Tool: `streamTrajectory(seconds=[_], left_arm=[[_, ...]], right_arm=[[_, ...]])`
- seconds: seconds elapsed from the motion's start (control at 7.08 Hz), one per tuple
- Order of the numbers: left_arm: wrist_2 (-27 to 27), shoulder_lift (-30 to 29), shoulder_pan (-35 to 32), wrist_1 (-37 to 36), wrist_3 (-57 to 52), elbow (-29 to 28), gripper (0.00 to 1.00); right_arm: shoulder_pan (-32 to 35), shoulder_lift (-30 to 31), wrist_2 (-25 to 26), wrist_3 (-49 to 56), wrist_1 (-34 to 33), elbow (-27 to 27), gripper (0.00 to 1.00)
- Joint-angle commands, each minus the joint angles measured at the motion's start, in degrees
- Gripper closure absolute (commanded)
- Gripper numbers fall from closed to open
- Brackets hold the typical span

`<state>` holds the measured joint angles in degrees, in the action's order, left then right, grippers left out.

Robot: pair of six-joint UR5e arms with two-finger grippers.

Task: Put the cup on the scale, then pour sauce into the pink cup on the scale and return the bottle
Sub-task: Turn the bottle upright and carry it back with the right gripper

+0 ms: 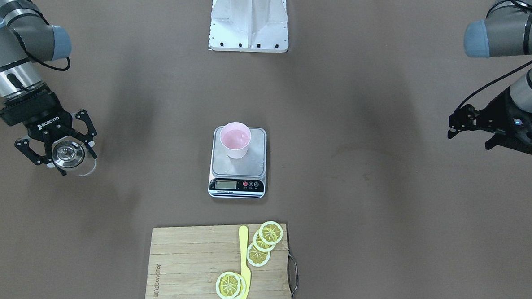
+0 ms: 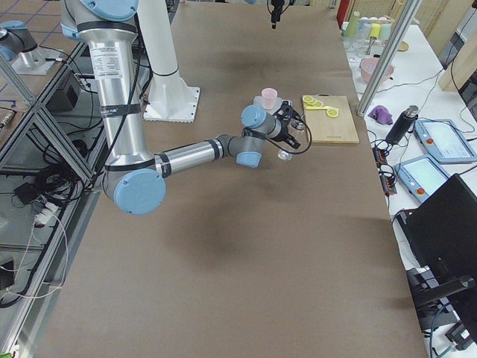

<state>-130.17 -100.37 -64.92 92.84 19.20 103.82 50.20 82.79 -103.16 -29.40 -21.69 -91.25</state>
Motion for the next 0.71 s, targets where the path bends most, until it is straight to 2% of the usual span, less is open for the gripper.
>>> streamTrajectory(seconds=[0.0,0.14,0.28,0.42,0.57], left_arm=[[0.0,0.0,0.06,-0.03,0.31,0.15,0.01],[0.0,-0.09,-0.03,-0.03,0.31,0.15,0.01],[0.0,-0.09,-0.03,-0.03,0.31,0.24,0.01],[0.0,-0.09,-0.03,-0.12,0.31,0.15,0.01],[0.0,-0.09,-0.03,-0.12,0.31,0.15,0.01]], right_arm=[[1.12,3.93,0.06,-5.81,13.84,4.68,1.0],[1.82,5.69,0.06,-6.36,15.87,4.77,1.0],[1.74,8.06,1.89,-6.28,22.68,8.42,1.0],[1.74,7.13,2.78,-6.37,32.05,15.33,1.0],[2.35,6.68,2.7,-5.93,34.32,17.4,1.0]])
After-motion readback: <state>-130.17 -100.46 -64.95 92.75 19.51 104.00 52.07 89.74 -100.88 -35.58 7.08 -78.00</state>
